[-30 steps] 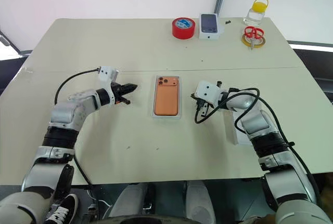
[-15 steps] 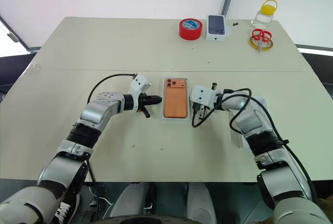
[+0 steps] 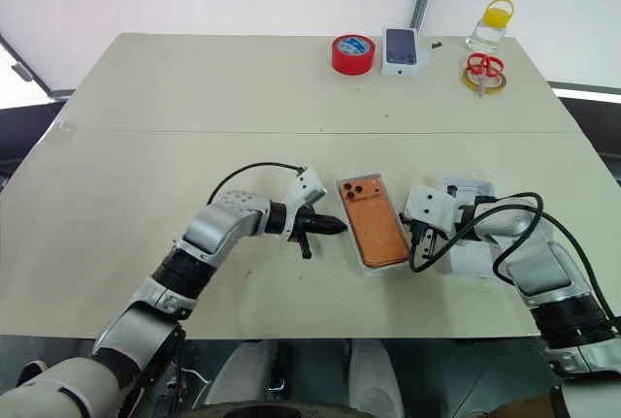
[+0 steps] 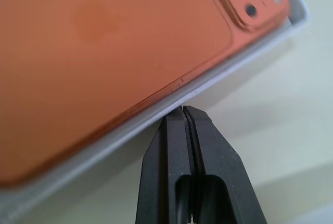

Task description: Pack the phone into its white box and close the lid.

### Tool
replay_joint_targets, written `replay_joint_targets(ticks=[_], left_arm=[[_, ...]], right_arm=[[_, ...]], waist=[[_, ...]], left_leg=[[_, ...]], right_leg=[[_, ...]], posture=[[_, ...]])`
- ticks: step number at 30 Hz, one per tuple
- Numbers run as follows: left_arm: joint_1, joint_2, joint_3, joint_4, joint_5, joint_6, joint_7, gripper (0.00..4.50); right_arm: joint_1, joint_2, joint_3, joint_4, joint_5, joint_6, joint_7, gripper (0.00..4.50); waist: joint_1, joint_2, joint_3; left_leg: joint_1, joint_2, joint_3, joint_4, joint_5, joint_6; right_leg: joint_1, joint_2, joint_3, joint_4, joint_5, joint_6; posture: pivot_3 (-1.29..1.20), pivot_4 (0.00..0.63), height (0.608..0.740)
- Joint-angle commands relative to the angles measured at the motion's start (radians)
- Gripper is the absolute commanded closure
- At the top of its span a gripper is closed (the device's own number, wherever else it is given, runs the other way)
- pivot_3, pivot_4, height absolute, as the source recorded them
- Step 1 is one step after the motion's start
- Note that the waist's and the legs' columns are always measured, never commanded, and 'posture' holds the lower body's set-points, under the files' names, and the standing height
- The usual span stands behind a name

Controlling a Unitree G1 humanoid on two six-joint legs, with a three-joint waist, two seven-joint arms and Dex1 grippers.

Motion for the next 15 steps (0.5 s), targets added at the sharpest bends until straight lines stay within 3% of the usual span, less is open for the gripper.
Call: replay_joint_targets(ticks=[1,10,15], left_arm=[[-0.036,-0.022,-0.008,-0.008,0.002,-0.059,0.003,4.50],[-0.063,-0.028,0.045,0.074,0.006,-0.124,0.042,4.50],[-0.023,-0.003,0.028,0.015,-0.010,-0.130,0.010,4.50]], right_arm=[[0.043,-0.024,-0.013,-0.083,0.050,0.006,0.040,4.47],[0.103,-0.083,-0.050,-0.088,0.064,0.005,0.060,4.47],[0.097,-0.089,-0.055,-0.039,0.026,-0.064,0.018,4.47]], waist=[[0.001,0.000,0.000],[0.000,0.000,0.000],[0.000,0.000,0.000]], left_leg=[[0.000,0.000,0.000,0.000,0.000,0.000],[0.000,0.000,0.000,0.000,0.000,0.000],[0.000,0.000,0.000,0.000,0.000,0.000]], right_leg=[[0.000,0.000,0.000,0.000,0.000,0.000],[0.000,0.001,0.000,0.000,0.000,0.000],[0.000,0.001,0.000,0.000,0.000,0.000]], posture=[[0.00,0.150,0.740],[0.00,0.150,0.740],[0.00,0.150,0.740]])
